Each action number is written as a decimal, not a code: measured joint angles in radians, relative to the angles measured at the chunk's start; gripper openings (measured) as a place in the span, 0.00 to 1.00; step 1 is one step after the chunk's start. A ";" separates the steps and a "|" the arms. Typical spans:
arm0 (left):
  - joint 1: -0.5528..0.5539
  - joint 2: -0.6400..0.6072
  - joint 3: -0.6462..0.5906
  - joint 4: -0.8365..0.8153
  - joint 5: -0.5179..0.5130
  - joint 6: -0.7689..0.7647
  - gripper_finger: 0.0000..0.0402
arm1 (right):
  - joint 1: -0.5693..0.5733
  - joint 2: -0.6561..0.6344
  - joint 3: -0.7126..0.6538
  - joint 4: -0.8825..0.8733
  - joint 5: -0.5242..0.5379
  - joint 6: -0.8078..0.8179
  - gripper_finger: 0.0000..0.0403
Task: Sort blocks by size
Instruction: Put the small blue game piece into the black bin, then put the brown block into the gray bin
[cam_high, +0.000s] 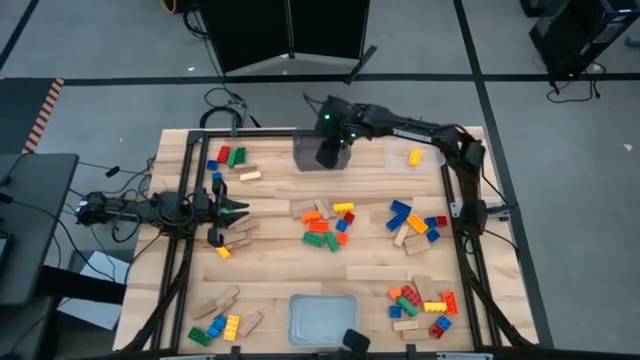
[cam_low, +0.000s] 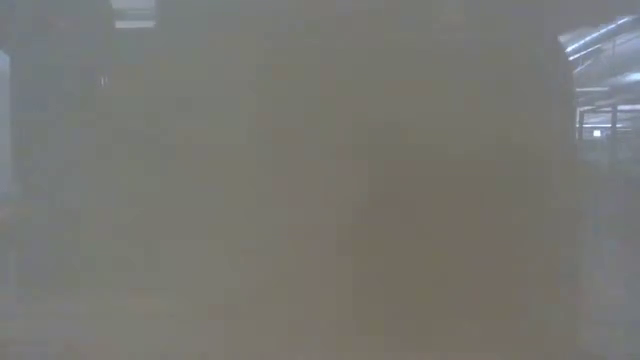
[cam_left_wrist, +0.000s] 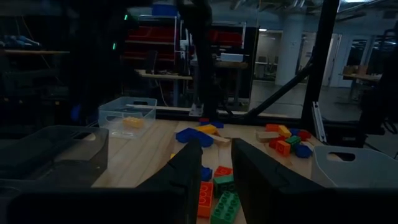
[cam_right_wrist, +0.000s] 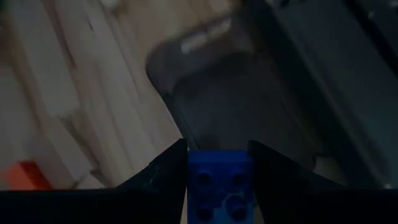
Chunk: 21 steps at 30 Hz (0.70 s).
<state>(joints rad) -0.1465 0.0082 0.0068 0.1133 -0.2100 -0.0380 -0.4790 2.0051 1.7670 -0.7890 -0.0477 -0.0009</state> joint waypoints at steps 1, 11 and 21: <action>0.000 0.000 0.000 0.000 -0.004 0.000 0.24 | -0.004 0.017 0.000 -0.010 0.001 -0.002 0.41; 0.000 0.000 0.000 0.000 -0.013 0.000 0.24 | -0.044 0.023 0.000 0.004 -0.016 -0.014 0.55; 0.000 0.000 0.000 0.000 -0.013 0.000 0.24 | -0.059 -0.018 0.000 -0.032 -0.025 -0.011 0.55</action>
<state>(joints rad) -0.1463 0.0086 0.0068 0.1131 -0.2234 -0.0380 -0.5377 1.9870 1.7672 -0.8207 -0.0726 -0.0119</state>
